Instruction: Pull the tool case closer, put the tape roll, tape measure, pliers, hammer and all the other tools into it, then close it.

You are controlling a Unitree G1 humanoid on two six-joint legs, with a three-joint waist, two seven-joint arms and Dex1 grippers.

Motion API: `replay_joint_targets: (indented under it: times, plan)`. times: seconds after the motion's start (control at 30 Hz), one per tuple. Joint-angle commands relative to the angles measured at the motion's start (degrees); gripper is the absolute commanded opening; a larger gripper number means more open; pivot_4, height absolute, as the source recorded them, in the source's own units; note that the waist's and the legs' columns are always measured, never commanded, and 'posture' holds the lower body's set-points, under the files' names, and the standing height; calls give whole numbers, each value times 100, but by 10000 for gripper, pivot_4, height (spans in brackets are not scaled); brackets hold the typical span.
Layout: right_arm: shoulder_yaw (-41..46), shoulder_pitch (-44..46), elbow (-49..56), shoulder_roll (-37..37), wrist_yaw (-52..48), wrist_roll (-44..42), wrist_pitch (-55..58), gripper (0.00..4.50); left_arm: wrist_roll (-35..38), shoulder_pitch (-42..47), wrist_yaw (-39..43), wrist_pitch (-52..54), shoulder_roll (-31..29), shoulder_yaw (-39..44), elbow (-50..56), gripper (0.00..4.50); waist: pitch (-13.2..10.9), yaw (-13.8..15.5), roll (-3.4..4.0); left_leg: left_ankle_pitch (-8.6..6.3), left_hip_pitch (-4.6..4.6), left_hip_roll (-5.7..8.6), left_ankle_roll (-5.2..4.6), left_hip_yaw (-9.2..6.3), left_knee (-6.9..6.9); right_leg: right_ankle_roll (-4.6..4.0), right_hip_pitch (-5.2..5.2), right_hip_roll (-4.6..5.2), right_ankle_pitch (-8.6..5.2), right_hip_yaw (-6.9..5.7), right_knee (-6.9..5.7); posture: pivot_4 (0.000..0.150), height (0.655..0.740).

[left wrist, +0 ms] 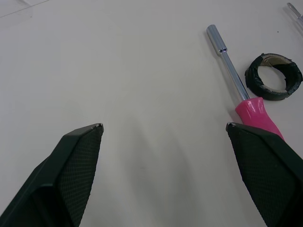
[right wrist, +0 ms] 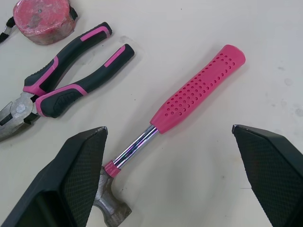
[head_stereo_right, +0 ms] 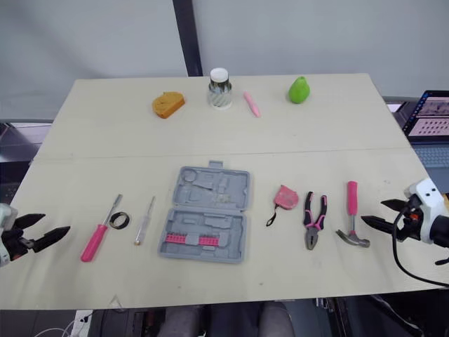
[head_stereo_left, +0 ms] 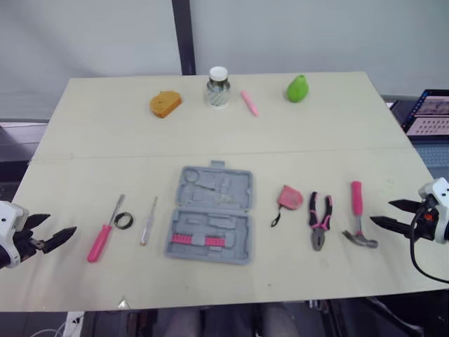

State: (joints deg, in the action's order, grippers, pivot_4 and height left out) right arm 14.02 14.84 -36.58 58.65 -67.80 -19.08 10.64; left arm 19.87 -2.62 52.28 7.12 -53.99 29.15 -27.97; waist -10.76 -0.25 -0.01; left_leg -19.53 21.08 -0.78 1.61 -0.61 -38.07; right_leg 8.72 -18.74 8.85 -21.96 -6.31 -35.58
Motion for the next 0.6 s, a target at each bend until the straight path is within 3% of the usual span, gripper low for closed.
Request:
replay_joint_targets:
  times: [0.03, 0.6]
  plan:
    - [246, -11, 114, 36, 44, -79, 43, 45000, 11, 7, 1, -28, -27, 104, -63, 44651, 0, -2, 0, 0, 0, 0, 0, 0, 0, 0, 0, 0, 0, 0, 0, 1500, 7400]
    - [259, 28, 119, 106, 24, -40, 99, 45000, -82, -81, -96, -98, -36, 101, -53, 44651, 0, -1, 0, 0, 0, 0, 0, 0, 0, 0, -1, 0, 0, 0, -2, 1500, 7400]
